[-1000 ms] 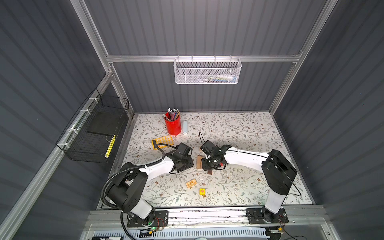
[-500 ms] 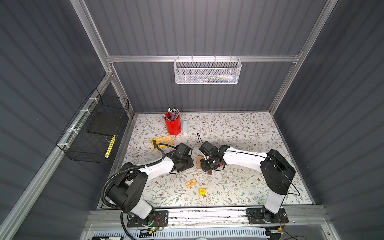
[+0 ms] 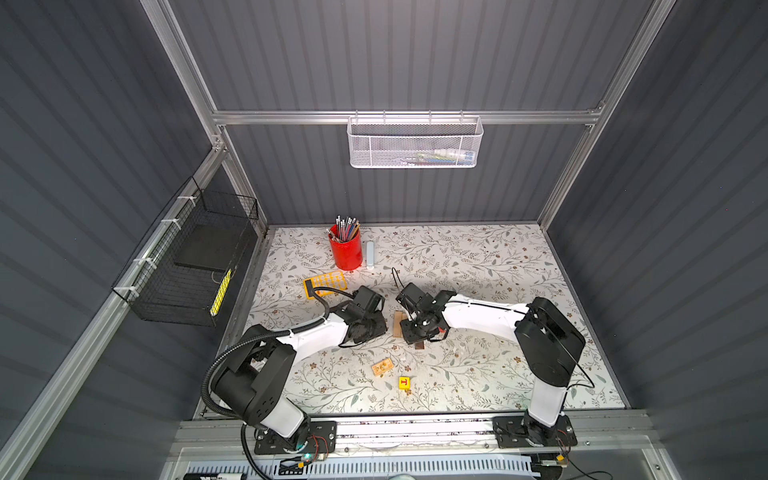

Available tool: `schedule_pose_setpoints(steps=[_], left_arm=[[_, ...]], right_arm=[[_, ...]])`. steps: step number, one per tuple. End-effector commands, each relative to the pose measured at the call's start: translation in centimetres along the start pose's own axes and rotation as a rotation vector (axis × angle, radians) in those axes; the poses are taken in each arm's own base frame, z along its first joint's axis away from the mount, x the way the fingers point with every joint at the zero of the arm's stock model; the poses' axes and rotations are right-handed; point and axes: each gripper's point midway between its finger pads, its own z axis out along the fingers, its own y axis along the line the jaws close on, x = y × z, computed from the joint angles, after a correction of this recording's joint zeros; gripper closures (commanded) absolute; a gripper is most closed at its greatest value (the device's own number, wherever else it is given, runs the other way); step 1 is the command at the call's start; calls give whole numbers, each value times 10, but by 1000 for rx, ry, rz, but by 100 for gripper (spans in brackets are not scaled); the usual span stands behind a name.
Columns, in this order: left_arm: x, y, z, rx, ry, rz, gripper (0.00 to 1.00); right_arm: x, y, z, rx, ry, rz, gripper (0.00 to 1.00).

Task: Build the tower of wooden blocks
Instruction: 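Raise the open right gripper up and away from the standing blocks, then move the right gripper over the wooden picture tile and grasp it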

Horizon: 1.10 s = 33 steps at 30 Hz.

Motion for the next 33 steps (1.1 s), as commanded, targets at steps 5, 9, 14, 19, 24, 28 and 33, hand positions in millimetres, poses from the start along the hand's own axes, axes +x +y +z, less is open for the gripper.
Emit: schedule_pose_setpoints(steps=[5,9,14,19,24,28,33], left_arm=[[0,8,-7,-27,-5,12,68],[-1,6,-8,-22,-9,12,67],[-3,3,-11,-15,-15,19,67],[-9,-2,-21,-6,-33,31,65],[-19,-7,-35,-15,-74,64,54],[-31,-10,-46,-38,-113,105,42],[-48,-13,-64,-80,-178,168,30]], right_arm=[[-5,-1,0,30,-5,-15,59],[-5,5,-3,1,-4,-28,59],[-5,11,-15,-43,-20,-49,59],[-11,26,-46,-130,-84,-82,58],[-31,9,-73,-73,-165,-70,55],[-54,-13,-77,-20,-195,-68,51],[-81,-41,-67,16,-195,-86,44]])
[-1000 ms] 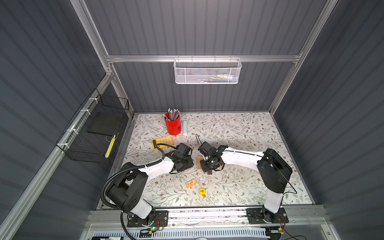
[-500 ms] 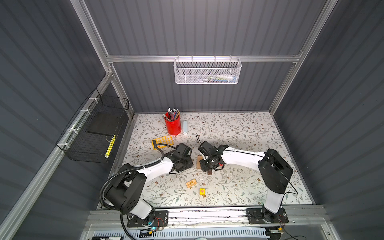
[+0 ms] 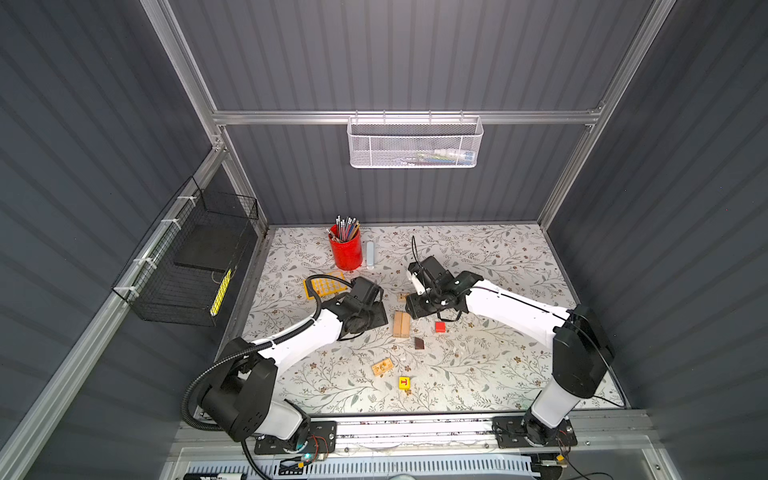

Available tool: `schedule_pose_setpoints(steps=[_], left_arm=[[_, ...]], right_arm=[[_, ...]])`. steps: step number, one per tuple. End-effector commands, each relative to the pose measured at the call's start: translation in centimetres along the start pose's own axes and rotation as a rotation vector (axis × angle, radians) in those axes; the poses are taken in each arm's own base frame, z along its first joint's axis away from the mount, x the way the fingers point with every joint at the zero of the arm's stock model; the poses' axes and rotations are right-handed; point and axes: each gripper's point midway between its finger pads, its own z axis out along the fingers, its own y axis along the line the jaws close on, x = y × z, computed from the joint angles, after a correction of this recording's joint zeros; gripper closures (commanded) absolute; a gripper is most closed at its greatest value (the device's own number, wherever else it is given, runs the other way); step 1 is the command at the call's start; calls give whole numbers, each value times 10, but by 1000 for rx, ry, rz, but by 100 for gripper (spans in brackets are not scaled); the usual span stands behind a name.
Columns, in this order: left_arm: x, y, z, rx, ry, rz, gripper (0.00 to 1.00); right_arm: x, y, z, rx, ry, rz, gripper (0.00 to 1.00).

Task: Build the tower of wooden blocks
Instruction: 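Move the right gripper over the wooden picture tile and grasp it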

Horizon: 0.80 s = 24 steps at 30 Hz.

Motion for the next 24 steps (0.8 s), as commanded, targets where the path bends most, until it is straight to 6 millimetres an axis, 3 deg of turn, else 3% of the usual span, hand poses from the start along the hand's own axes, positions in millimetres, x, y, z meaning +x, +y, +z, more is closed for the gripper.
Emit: schedule_pose_setpoints(steps=[1,9,24], left_arm=[[-21,4,-21,-57,-68,68,28],[-40,7,-38,-102,-150,94,13],[-44,15,-42,-144,-175,78,3]], right_arm=[[-7,-26,12,57,38,-48,42],[-17,-36,49,59,103,-177,28],[-15,-47,90,94,174,-210,24]])
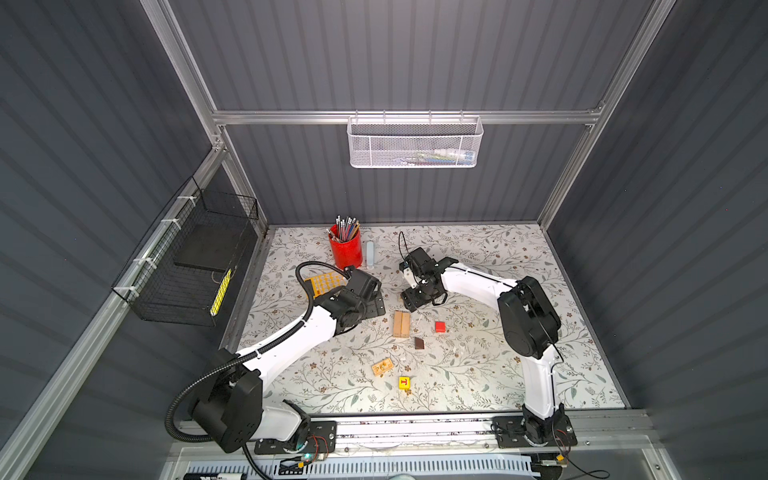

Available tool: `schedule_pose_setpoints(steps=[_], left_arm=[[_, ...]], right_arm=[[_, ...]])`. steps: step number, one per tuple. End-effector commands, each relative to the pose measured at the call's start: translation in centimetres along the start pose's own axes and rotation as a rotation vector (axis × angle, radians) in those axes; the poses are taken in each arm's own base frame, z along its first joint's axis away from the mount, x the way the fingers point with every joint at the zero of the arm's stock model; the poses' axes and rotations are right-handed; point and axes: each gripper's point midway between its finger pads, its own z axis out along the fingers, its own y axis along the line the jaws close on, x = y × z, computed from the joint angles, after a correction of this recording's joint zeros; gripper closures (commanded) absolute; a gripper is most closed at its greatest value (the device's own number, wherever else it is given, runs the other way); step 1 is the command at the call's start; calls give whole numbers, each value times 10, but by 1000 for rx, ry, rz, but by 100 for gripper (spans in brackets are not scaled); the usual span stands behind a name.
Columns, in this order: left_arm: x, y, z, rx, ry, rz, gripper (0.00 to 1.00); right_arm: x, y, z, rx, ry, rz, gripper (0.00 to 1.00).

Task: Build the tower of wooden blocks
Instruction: 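Move the right gripper over the wooden picture tile and grasp it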

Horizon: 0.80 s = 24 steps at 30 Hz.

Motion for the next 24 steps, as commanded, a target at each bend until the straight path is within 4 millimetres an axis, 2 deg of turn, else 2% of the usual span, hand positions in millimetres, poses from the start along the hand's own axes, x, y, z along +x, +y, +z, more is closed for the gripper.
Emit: schedule_pose_setpoints(steps=[1,11,24], left_arm=[[-9,2,-8,-14,-21,5,3],[-10,5,-8,-25,-27,4,1],[-10,4,-6,-29,-23,8,1]], right_arm=[[-5,-6,3,26,8,-6,24],[-11,-21,19,49,30,9,25],[-27,-19,33,19,31,-37,31]])
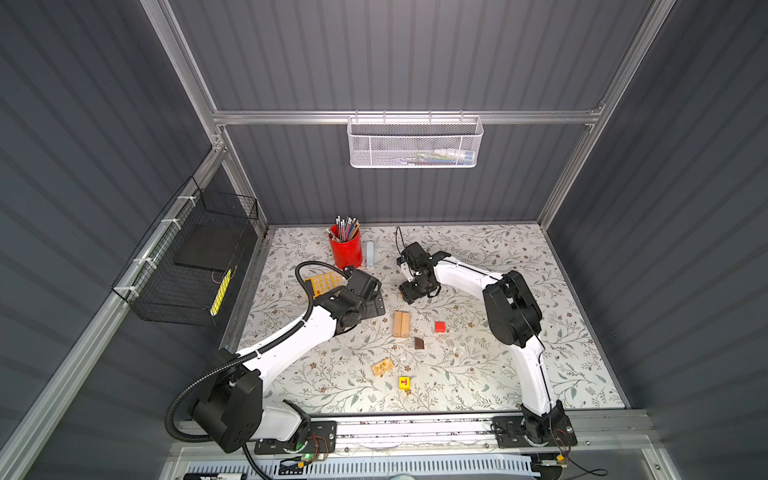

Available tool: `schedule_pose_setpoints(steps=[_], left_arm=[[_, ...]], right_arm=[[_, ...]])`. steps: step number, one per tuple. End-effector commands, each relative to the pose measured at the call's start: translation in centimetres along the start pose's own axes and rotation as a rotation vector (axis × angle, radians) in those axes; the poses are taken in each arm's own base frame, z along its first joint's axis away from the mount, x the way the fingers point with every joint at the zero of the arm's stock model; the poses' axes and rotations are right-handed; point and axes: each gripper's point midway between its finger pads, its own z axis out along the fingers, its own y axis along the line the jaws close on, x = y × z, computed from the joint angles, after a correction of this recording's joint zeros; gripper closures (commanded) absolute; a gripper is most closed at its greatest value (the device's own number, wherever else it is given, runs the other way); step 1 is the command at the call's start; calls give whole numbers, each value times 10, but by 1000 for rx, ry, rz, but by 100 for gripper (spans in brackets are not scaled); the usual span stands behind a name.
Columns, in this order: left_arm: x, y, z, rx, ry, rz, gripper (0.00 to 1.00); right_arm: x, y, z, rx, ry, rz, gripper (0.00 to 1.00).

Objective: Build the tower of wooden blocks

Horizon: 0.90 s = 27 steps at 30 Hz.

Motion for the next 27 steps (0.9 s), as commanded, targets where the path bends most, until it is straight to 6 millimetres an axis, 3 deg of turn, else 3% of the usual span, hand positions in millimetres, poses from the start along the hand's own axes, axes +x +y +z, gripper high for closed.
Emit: schedule_pose_setpoints(steps=[1,9,16,21,27], left_arm=[[-9,2,-5,-15,-17,7,1],[-8,2,-4,-18,-14,3,1],[-6,4,-4,-26,-11,5,1],[-6,4,-3,-26,-9,5,1],[-5,4,-4,-23,-6,4,1]], right_arm=[[-1,-1,5,-7,21,-30,33],[-5,4,4,-35,14,-75,52],[-5,1,9,-24,31,-124,62],[-4,0,11,-22,37,-146,63],[-5,1,6,-21,36,-166,75]])
